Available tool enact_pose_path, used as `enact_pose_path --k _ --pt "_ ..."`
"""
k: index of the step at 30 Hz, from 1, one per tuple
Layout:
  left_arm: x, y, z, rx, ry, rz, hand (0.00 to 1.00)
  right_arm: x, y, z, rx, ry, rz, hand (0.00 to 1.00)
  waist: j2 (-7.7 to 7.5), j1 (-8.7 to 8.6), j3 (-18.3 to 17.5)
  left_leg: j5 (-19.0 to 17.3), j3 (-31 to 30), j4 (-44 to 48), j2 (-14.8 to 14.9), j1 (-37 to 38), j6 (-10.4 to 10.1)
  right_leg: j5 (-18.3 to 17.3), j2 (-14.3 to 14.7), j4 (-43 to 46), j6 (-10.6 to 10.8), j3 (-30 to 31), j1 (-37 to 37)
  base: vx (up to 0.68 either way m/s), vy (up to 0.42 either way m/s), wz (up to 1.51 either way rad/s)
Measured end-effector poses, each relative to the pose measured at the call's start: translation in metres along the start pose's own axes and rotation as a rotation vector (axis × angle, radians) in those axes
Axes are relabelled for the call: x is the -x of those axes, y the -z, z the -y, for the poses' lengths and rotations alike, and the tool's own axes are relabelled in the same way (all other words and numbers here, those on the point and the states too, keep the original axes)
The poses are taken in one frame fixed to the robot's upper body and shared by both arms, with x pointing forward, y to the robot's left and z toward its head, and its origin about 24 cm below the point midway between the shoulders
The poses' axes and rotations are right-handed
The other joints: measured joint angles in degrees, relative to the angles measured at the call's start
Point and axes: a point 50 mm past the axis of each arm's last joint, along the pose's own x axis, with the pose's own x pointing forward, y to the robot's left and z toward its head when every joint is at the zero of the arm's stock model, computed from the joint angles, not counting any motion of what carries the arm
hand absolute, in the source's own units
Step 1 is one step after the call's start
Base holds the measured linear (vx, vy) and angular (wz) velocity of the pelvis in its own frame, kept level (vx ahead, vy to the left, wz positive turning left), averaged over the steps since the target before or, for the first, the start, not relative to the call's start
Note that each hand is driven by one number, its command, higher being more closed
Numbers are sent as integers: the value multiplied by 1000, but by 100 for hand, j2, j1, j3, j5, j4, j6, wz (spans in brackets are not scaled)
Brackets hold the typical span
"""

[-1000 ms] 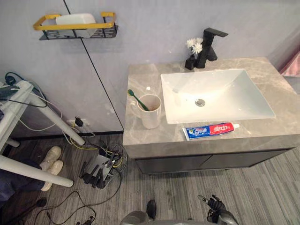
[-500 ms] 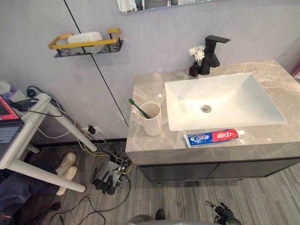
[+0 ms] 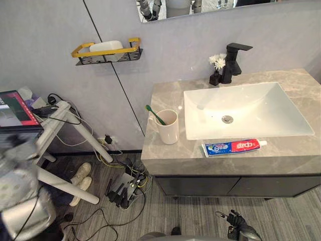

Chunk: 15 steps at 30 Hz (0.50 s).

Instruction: Organize washtable

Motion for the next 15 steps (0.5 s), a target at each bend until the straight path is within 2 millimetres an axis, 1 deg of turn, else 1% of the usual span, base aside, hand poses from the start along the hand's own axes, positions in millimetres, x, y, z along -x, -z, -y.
enact_pose_path --k 1,2,3,4,5,6,7,8,9,11,12,13,14,15 --pt "-7 8 15 41 104 -15 0 -1 -5 -3 14 -17 12 0 30 -75 -3 0 -1 27 0 2 0 0 2 1 0 -1 16 0 0 0" --pt "-10 12 22 67 152 -28 0 -2 -7 -4 22 -27 17 0 45 -89 -13 0 2 35 2 3 -1 0 2 1 0 4 16 0 0 0" --pt "-19 23 37 119 231 -57 0 -2 -9 -4 23 -30 20 0 73 -113 -23 0 4 62 5 5 -1 0 5 2 -1 7 31 0 0 0" --pt "-28 34 49 162 275 -89 0 -2 -9 -4 23 -30 17 0 98 -148 -24 0 2 84 7 21 -1 0 8 2 -2 6 58 0 0 0" --pt "-33 38 55 182 289 -104 0 -2 -8 -4 24 -31 13 0 109 -204 -19 0 1 84 7 44 -2 0 9 2 -2 6 81 -33 19 1" --pt "-38 45 66 201 310 -132 0 -2 -8 -5 32 -35 5 0 121 -248 -19 0 -2 84 7 77 -2 -1 9 6 -3 6 102 -39 22 -2" --pt "-40 46 75 206 332 -142 0 -2 -8 -6 39 -38 2 0 123 -302 -20 0 1 84 8 92 -2 -3 9 6 -7 21 101 -39 27 -2" --pt "-40 44 83 206 355 -140 0 -2 -7 -7 46 -41 1 0 122 -373 -20 0 -1 84 9 90 -2 -4 9 7 -9 19 100 -27 23 -4" --pt "-39 41 93 227 381 -134 0 -2 -6 -7 49 -42 -4 0 122 -408 -20 0 6 84 13 92 -2 -4 9 7 -10 32 92 -23 34 -5" --pt "-31 29 130 217 488 -100 0 -1 2 -7 55 -44 -37 0 115 -410 -15 0 29 84 21 101 -2 1 12 6 -13 67 83 -14 31 -7" --pt "-29 26 139 210 520 -91 0 -1 3 -7 56 -45 -41 0 113 -413 -14 0 36 83 25 100 -2 7 16 5 -19 77 81 0 24 -8" --pt "-25 21 153 195 572 -73 0 -1 3 -9 56 -49 -43 0 105 -429 -8 0 51 82 33 96 -2 17 22 4 -29 108 83 13 22 -12" --pt "-21 16 165 178 611 -55 0 -1 3 -10 55 -52 -41 0 72 -460 16 0 84 81 46 94 -2 40 30 1 -42 141 74 15 20 -12" --pt "-18 14 172 171 638 -44 0 -1 2 -11 55 -54 -39 0 63 -521 22 0 98 81 50 95 -2 42 32 -1 -44 147 73 12 17 -8"
